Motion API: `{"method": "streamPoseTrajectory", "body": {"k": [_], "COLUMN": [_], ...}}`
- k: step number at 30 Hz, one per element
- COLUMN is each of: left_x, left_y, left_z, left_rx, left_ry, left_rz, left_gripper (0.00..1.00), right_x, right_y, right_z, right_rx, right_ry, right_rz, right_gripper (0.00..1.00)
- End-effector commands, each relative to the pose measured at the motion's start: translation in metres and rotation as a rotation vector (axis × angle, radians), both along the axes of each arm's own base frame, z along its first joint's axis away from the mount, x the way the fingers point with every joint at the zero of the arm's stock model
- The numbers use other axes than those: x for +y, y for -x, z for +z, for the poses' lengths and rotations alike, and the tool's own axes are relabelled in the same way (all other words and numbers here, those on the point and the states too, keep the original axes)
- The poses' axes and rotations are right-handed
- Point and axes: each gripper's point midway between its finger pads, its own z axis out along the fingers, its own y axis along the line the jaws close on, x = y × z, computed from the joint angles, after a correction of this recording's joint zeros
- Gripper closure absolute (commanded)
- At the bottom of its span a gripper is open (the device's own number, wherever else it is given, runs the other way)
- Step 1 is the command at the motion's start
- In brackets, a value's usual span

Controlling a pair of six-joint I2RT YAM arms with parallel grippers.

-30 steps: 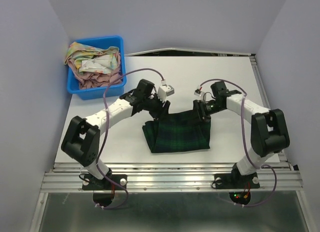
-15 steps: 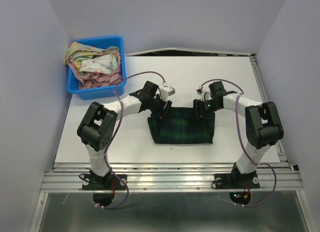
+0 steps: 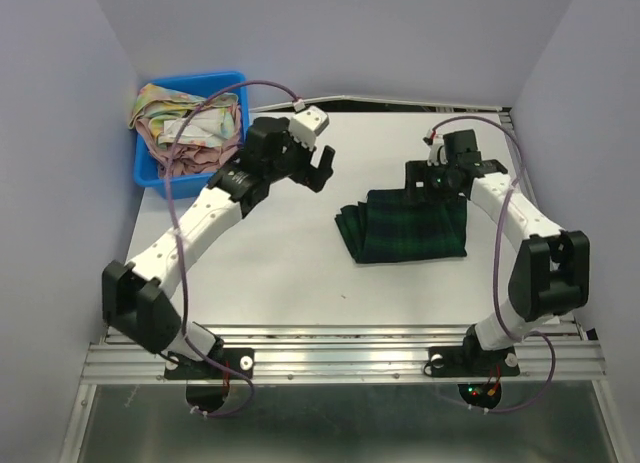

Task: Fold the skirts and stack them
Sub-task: Neatly place the folded skirt to the corner

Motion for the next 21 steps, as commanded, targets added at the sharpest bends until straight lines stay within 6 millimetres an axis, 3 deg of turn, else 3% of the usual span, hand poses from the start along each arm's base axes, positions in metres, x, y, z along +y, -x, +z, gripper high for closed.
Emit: {"method": "streamPoseTrajectory", "body": {"k": [1, 2, 5, 9, 14, 17, 21], "left_x": [0.040, 0.049, 0.070, 0.097, 0.115, 0.123, 0.136], "left_y": [0.006, 0.012, 0.016, 0.027, 0.037, 0.039, 0.042], "left_z": [0.070, 0.077, 0.073, 0.062, 0.058, 0.044, 0.007], "left_rx": [-0.159, -0.171, -0.178, -0.142, -0.136, -0.087, 0.036], "left_ry": [0.043, 0.046, -0.007, -0.084, -0.106, -0.127, -0.195], "left_rz": [0.162, 0.180, 0.224, 0.261, 0.284, 0.311, 0.342], "left_gripper": [0.02, 0.01, 0.02, 0.02, 0.02, 0.02, 0.02], "right_x": [0.013, 0.012, 0.016, 0.009, -0.003, -0.018, -0.048], "right_y": [0.002, 0.005, 0.016, 0.030, 0.036, 0.035, 0.015], "right_z": [0.059, 0.059, 0.036, -0.011, -0.064, -0.103, -0.117], "right_rx": [-0.092, -0.088, -0.056, 0.029, 0.134, 0.212, 0.223], "right_ry": [-0.043, -0.046, 0.004, 0.105, 0.204, 0.308, 0.358], "right_rz": [-0.036, -0.051, -0.062, -0.076, -0.107, -0.134, -0.131], "right_gripper": [0.06, 0.02, 0.00, 0.00, 0.00, 0.00, 0.00]}}
